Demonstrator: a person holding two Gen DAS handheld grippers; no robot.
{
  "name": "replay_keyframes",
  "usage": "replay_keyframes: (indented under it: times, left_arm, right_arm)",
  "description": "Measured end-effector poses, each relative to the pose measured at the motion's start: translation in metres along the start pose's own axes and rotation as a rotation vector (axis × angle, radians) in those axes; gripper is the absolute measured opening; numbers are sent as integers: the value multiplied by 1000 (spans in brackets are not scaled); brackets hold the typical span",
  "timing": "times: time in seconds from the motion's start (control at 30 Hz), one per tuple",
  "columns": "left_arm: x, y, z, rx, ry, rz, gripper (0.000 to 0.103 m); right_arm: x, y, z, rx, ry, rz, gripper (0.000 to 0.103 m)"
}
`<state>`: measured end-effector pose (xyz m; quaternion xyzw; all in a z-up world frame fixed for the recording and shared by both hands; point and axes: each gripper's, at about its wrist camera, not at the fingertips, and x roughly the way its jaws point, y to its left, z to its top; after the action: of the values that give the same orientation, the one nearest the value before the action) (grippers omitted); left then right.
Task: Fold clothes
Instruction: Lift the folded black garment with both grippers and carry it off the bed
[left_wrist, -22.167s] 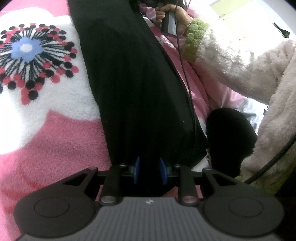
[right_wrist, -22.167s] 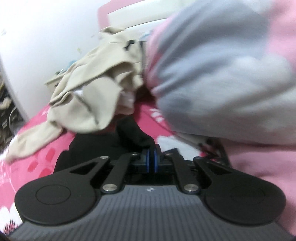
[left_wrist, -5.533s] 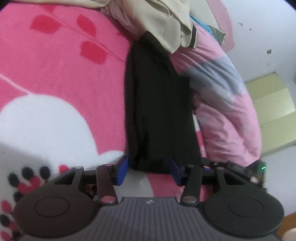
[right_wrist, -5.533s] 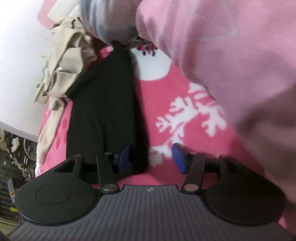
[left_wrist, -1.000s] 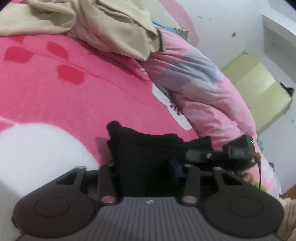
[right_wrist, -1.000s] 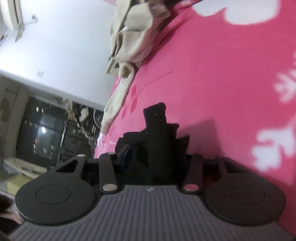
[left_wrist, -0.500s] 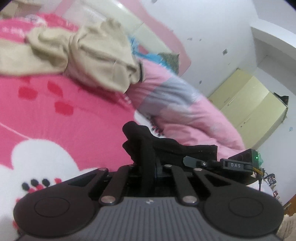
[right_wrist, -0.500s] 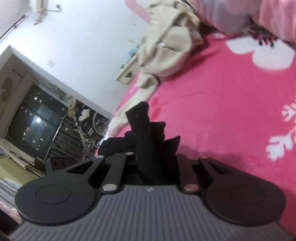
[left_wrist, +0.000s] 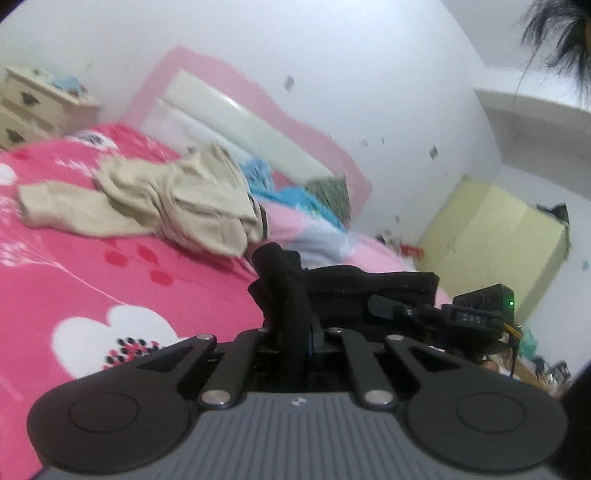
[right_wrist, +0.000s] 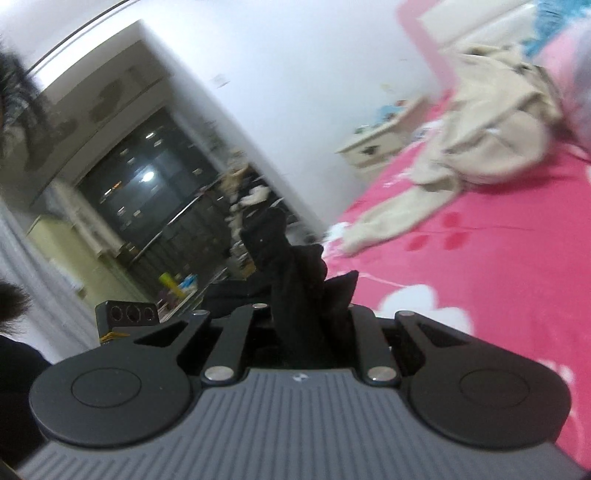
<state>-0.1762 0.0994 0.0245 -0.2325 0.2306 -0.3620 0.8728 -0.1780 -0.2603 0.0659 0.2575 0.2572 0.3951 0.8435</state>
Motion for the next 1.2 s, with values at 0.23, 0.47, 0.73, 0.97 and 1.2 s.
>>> replay_keyframes:
  times: [0.23, 0.47, 0.73, 0.97, 1.2]
  left_arm:
    - [-91, -22, -4, -37, -171, 127, 7]
    - [-179, -24, 2, -101, -328, 298, 7]
    - [-242, 15, 20, -170, -398, 561, 7]
    - [-261, 74, 29, -341, -396, 887, 6]
    - [-270, 87, 52, -336, -393, 1072, 6]
  right_arm:
    - [48, 53, 25, -106, 94, 148, 11]
    - [132, 103, 39, -170, 232, 359, 11]
    - [293, 150, 29, -146, 450, 525, 11]
    - [431, 181, -8, -124, 660, 554, 11]
    - [466, 193, -15, -169, 711, 522, 11]
